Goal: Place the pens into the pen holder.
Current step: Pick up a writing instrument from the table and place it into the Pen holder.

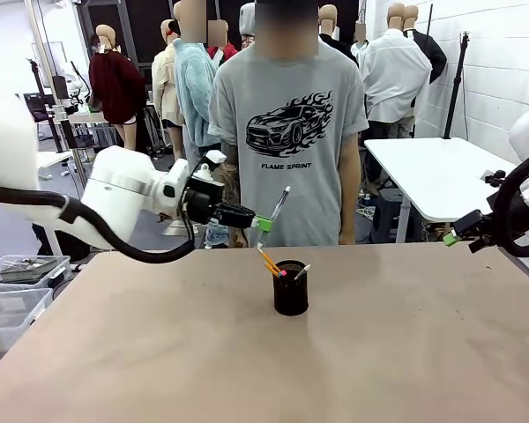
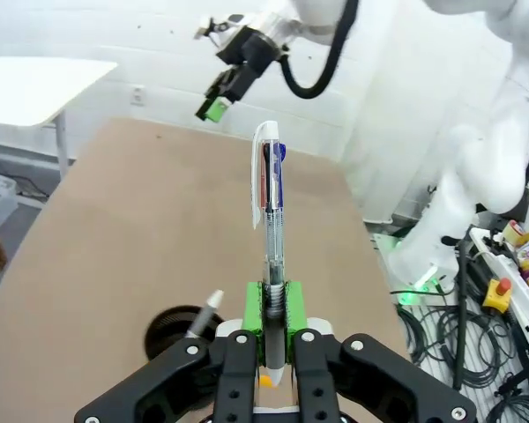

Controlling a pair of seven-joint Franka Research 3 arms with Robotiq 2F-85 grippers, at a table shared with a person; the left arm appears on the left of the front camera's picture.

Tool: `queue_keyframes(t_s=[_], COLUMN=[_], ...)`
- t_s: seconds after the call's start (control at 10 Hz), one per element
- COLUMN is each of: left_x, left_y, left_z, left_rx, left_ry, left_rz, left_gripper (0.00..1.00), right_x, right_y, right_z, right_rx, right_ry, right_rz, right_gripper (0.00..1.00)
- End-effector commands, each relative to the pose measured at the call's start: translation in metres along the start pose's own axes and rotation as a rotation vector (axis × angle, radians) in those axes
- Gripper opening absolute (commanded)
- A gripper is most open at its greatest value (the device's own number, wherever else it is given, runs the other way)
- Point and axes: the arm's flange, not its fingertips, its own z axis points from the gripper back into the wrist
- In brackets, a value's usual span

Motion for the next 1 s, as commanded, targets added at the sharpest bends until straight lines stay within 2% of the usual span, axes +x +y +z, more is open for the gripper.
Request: queue_keyframes(t_s=[0.0, 0.1, 0.2, 0.5, 0.9], left_x=[0.007, 0.009, 0.004, 0.007, -0.006], left_y=[0.008, 0.005, 0.010, 0.011, 0.056], left_z=[-0.005, -0.001, -0.004, -0.005, -0.023], left_rx=[0.046, 0.044, 0.016, 0.024, -0.022], left_ry=[-0.051, -0.085, -0.012, -0.033, -0.046], left_rz=[-0.064, -0.065, -0.013, -0.023, 0.015], left_gripper=[0.00, 0.00, 0.00, 0.00, 0.00], right_x=[-0.001, -0.001, -0.001, -0.001, -0.001], right_y=[-0.001, -0.001, -0.001, -0.001, -0.001], right_z=[0.000, 0.000, 0.000, 0.000, 0.000], right_rx=[-0.001, -0.001, -0.001, -0.001, -0.001], right_ry=[0.001, 0.001, 0.001, 0.001, 0.001], right_rz=[0.016, 0.016, 0.016, 0.016, 0.016], right_gripper=[0.88, 0.88, 0.88, 0.88, 0.88])
